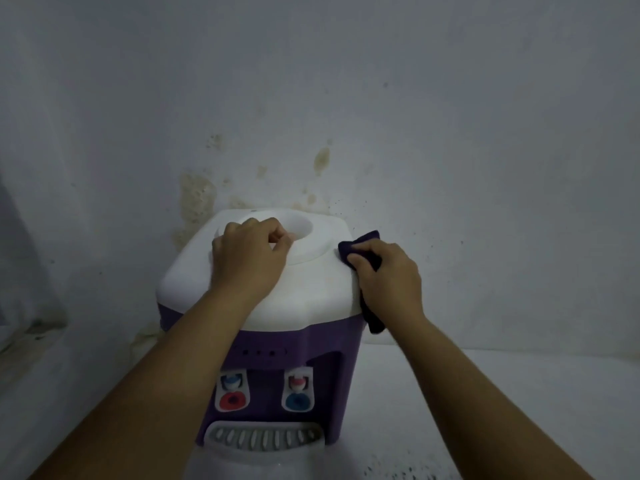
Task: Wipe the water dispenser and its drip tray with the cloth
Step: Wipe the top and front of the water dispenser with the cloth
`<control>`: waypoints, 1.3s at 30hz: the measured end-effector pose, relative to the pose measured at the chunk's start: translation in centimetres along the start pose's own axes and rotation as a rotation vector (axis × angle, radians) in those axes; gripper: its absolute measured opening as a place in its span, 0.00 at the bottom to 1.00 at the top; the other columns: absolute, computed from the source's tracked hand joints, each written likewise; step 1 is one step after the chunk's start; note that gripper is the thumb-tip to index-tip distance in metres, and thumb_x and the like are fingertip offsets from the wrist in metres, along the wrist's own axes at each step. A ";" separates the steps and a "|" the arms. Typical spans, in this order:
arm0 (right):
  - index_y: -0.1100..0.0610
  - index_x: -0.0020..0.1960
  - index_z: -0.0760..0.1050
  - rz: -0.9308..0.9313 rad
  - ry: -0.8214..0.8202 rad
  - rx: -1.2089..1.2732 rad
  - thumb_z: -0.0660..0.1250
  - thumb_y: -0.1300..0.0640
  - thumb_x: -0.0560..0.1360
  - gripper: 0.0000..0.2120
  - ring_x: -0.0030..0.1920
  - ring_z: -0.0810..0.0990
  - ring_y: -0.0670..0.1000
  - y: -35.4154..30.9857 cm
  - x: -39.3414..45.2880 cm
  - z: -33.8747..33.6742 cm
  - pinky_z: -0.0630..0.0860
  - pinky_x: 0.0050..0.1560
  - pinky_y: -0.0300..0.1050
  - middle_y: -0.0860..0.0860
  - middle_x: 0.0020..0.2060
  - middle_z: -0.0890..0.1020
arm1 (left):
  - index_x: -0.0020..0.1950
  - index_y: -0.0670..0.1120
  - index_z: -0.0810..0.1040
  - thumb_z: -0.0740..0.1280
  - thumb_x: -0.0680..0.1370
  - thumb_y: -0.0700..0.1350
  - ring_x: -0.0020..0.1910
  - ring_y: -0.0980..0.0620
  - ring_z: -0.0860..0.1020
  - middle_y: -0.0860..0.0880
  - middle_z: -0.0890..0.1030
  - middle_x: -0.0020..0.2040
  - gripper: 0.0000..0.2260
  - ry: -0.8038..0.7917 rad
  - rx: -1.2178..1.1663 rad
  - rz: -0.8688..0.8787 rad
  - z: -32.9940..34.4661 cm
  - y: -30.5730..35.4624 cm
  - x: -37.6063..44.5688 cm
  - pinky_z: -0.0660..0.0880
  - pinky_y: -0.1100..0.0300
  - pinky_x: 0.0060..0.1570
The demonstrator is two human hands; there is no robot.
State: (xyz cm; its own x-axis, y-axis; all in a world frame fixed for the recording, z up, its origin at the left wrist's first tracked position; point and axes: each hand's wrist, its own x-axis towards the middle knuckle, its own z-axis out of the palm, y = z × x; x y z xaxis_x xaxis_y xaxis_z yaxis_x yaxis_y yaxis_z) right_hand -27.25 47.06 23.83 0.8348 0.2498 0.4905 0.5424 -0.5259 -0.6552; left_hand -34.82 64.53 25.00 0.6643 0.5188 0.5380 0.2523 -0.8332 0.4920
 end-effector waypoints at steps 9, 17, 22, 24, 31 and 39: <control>0.46 0.50 0.80 -0.092 -0.041 0.023 0.66 0.49 0.74 0.06 0.45 0.75 0.46 -0.4 2.6 2.0 0.67 0.41 0.37 0.45 0.46 0.78 | 0.35 0.55 0.74 0.64 0.74 0.60 0.49 0.51 0.73 0.59 0.78 0.40 0.12 0.017 -0.084 -0.052 0.9 -0.7 1.0 0.65 0.54 0.54; 0.43 0.49 0.80 -0.119 -0.073 0.052 0.66 0.47 0.74 0.06 0.39 0.71 0.40 1.2 3.0 1.9 0.60 0.37 0.29 0.42 0.44 0.76 | 0.34 0.55 0.75 0.65 0.73 0.60 0.49 0.52 0.74 0.60 0.78 0.38 0.12 0.050 -0.100 -0.064 1.0 -0.7 0.8 0.69 0.50 0.57; 0.47 0.52 0.80 -0.009 -0.167 0.055 0.66 0.50 0.75 0.08 0.48 0.77 0.48 0.7 6.1 2.0 0.69 0.44 0.39 0.46 0.49 0.80 | 0.34 0.55 0.76 0.67 0.73 0.60 0.49 0.54 0.75 0.61 0.78 0.37 0.12 0.062 -0.138 -0.072 0.9 -0.6 0.8 0.71 0.47 0.58; 0.49 0.54 0.80 0.036 -0.181 0.028 0.65 0.52 0.76 0.08 0.49 0.77 0.49 0.2 7.2 2.1 0.69 0.46 0.41 0.48 0.51 0.81 | 0.34 0.55 0.77 0.67 0.72 0.60 0.49 0.54 0.76 0.61 0.79 0.38 0.11 0.065 -0.158 -0.074 0.9 -0.5 0.7 0.72 0.47 0.58; 0.42 0.48 0.80 -0.157 -0.171 0.033 0.65 0.44 0.74 0.07 0.41 0.74 0.39 -0.1 -0.9 -0.8 0.66 0.40 0.30 0.39 0.43 0.78 | 0.36 0.55 0.79 0.64 0.73 0.62 0.46 0.58 0.77 0.61 0.80 0.38 0.14 0.162 -0.294 -0.074 0.3 -0.2 0.3 0.76 0.53 0.50; 0.46 0.60 0.74 0.057 -0.371 0.826 0.58 0.59 0.80 0.12 0.51 0.81 0.50 -6.8 -1.7 -2.0 0.81 0.53 0.51 0.51 0.53 0.81 | 0.55 0.60 0.74 0.65 0.69 0.67 0.41 0.56 0.82 0.56 0.81 0.47 0.18 -0.078 -0.743 -0.088 -4.2 2.5 -2.7 0.80 0.58 0.36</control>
State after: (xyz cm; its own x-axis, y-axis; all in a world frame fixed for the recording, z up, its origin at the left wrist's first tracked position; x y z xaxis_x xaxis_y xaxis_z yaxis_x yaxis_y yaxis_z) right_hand -32.56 48.63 28.58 0.7614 0.5625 0.3223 0.2750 0.1700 -0.9463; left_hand -38.88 61.84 27.65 0.7183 0.5399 0.4389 -0.2159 -0.4267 0.8782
